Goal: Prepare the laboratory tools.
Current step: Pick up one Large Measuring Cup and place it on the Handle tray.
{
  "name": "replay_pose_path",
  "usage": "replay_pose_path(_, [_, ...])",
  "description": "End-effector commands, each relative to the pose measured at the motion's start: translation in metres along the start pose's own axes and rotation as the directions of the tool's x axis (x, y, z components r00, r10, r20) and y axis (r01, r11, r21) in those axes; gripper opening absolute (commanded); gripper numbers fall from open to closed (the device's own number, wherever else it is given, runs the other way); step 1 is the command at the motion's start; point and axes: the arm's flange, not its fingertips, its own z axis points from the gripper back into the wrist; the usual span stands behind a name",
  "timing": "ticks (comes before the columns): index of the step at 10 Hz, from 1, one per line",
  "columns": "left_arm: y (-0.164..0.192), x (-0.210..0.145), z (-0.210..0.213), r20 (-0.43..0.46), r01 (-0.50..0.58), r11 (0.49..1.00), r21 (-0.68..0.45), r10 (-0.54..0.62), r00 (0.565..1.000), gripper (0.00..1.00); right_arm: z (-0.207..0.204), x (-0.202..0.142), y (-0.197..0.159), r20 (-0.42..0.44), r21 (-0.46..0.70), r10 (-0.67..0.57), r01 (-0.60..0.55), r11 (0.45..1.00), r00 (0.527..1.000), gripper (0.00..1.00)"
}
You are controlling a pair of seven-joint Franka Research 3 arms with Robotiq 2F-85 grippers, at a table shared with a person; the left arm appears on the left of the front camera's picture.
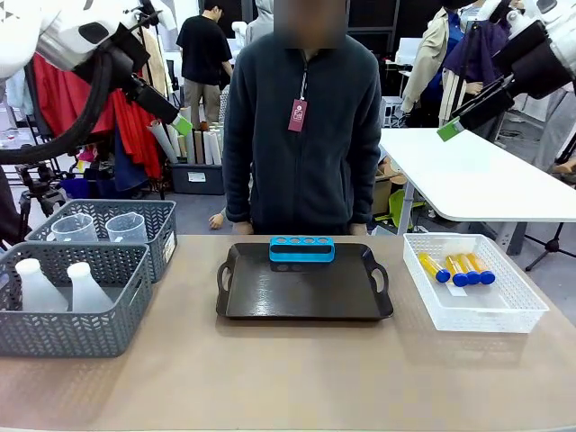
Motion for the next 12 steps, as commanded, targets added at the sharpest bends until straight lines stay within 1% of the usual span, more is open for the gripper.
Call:
replay_pose_path(1, [-0.0001,0.0008,0.0007,-0.007,0.009,1.000,0.009,-0.009,1.000,1.00,-0.0048,-0.0027,-0.0016,0.012,0.012,0.026,-0.026,1.000,1.000,1.00])
replay_pose_path(2, [-0.0001,0.0008,0.0007,-0.007,0.009,1.000,0.009,-0.009,1.000,1.00,0.0000,0.0000,0.0000,0.000,0.000,0.000,0.000,1.000,1.000,1.00])
replay_pose_path(12, [-0.0001,0.0008,0.0007,-0.007,0.009,1.000,0.009,-0.009,1.000,1.00,0.0000,0.0000,0.0000,0.000,0.000,0.000,0.000,1.000,1.000,1.00])
